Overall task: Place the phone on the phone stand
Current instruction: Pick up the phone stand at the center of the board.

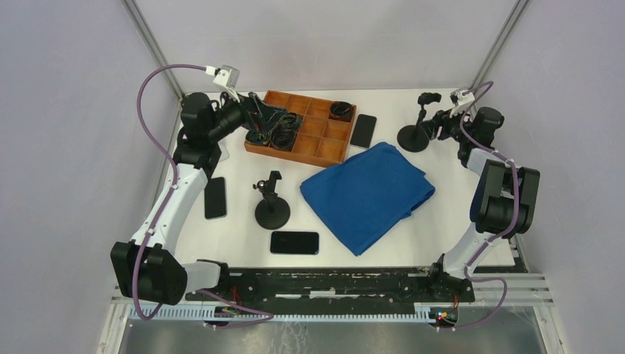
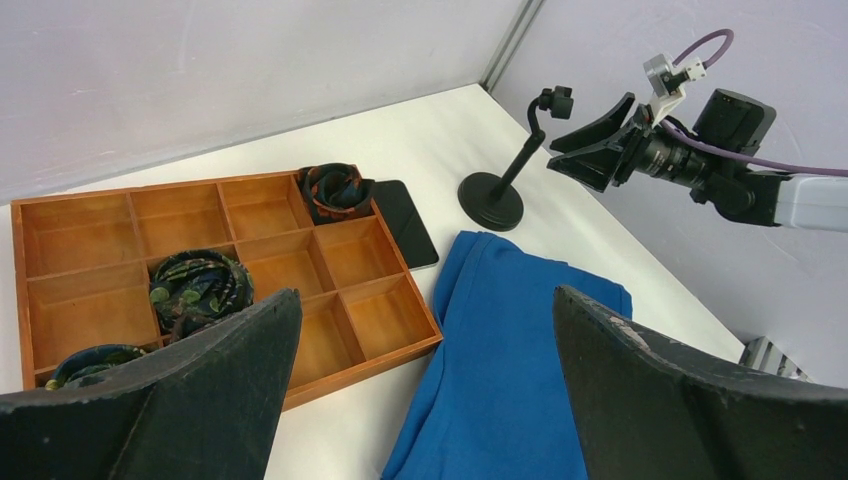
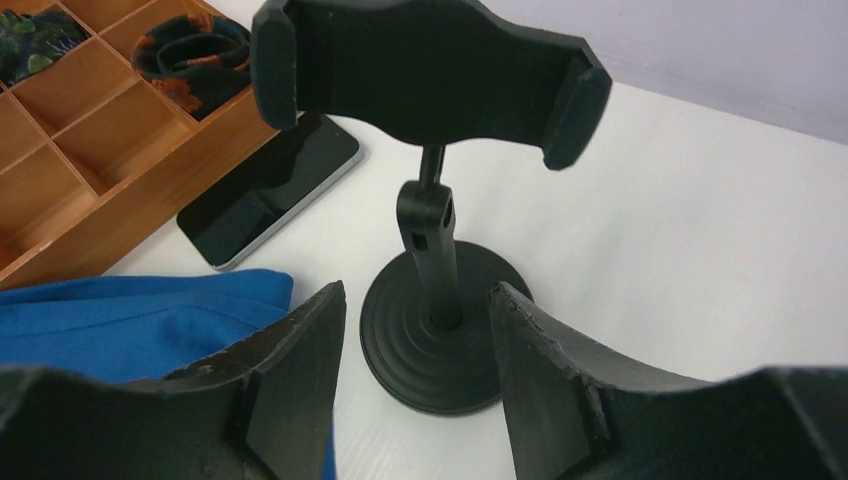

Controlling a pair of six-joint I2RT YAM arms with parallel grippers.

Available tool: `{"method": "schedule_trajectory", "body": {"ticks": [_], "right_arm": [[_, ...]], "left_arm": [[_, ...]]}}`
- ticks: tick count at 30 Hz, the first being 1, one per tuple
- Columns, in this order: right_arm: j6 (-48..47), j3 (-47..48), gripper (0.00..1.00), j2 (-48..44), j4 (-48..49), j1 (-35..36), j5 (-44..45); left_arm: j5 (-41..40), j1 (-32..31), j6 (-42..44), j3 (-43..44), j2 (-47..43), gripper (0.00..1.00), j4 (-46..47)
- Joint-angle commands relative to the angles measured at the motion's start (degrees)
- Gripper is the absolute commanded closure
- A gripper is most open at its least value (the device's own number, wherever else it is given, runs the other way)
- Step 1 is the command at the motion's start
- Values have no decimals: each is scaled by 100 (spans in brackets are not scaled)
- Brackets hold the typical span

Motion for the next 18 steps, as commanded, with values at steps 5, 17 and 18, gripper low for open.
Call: {"method": "schedule_trajectory", "body": {"ticks": [5, 17, 18], "right_arm": [[372, 562, 40, 487, 924, 330, 233], [374, 825, 65, 758, 778, 403, 310], [357, 848, 68, 761, 748, 411, 305]], "left_arm": [[85, -20, 208, 4, -110, 0, 243], [94, -19, 209, 3, -83, 0, 234], [86, -19, 216, 3, -83, 0, 234]]}}
